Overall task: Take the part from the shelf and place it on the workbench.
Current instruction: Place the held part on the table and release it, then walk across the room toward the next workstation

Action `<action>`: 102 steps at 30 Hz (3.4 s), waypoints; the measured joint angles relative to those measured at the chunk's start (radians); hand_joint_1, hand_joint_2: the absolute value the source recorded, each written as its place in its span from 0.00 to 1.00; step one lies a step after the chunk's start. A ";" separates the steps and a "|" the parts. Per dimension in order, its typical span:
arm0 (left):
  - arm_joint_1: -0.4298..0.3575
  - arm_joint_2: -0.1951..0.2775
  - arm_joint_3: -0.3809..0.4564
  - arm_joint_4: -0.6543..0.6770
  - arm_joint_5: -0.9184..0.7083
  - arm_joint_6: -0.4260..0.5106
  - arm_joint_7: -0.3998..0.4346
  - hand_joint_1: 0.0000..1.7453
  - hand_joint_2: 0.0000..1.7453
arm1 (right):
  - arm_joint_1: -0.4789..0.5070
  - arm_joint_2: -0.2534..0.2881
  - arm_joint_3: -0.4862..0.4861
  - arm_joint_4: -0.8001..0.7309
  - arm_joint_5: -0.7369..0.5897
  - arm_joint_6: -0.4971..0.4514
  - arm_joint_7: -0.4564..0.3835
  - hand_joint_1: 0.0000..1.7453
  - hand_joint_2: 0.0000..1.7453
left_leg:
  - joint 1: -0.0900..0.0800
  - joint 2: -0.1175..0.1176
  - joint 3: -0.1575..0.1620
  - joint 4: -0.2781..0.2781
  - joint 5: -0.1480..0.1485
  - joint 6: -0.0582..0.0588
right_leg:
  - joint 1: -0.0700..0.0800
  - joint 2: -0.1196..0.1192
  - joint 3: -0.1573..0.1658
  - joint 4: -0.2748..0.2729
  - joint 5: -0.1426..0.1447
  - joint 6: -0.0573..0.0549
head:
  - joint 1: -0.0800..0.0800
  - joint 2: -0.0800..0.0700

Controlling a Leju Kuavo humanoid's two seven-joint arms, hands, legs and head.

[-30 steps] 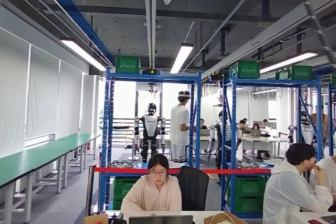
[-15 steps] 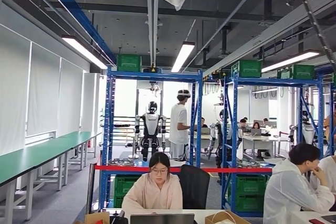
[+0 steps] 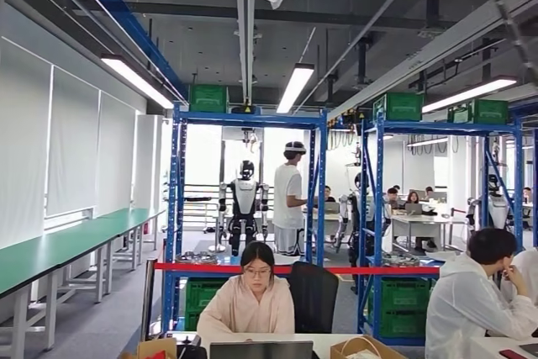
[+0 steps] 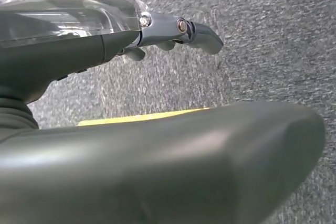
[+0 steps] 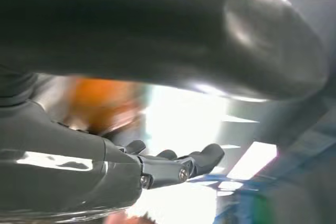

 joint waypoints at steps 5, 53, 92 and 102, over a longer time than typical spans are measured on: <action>0.003 0.001 0.000 0.000 0.019 -0.002 -0.009 0.00 0.00 | 0.109 0.043 -0.039 -0.256 -0.150 0.127 0.016 0.00 0.00 | -0.002 0.003 -0.053 0.138 -0.096 -0.012 | -0.005 -0.003 0.016 -0.025 0.009 -0.023 | 0.000 0.000; 0.052 -0.003 0.050 0.000 0.047 0.020 -0.028 0.00 0.00 | 0.558 -0.051 0.027 -0.322 -0.022 0.150 -0.093 0.00 0.00 | -0.016 0.020 0.081 -0.036 -0.023 0.037 | -0.013 -0.010 -0.079 0.245 -0.146 0.034 | 0.000 0.000; 0.043 -0.028 0.073 0.000 -0.007 0.010 -0.030 0.00 0.00 | 0.433 -0.142 0.019 1.176 0.428 -0.603 0.430 0.00 0.00 | -0.019 0.028 -0.009 -0.017 0.050 0.014 | 0.000 -0.001 0.203 -0.079 -0.098 0.005 | 0.001 0.000; 0.047 -0.031 0.075 0.000 -0.015 0.010 -0.027 0.00 0.00 | 0.452 -0.144 -0.028 1.208 0.386 -0.535 0.627 0.00 0.00 | -0.015 0.020 0.000 0.230 -0.096 -0.003 | 0.006 -0.015 0.040 -0.054 0.016 -0.028 | 0.001 0.000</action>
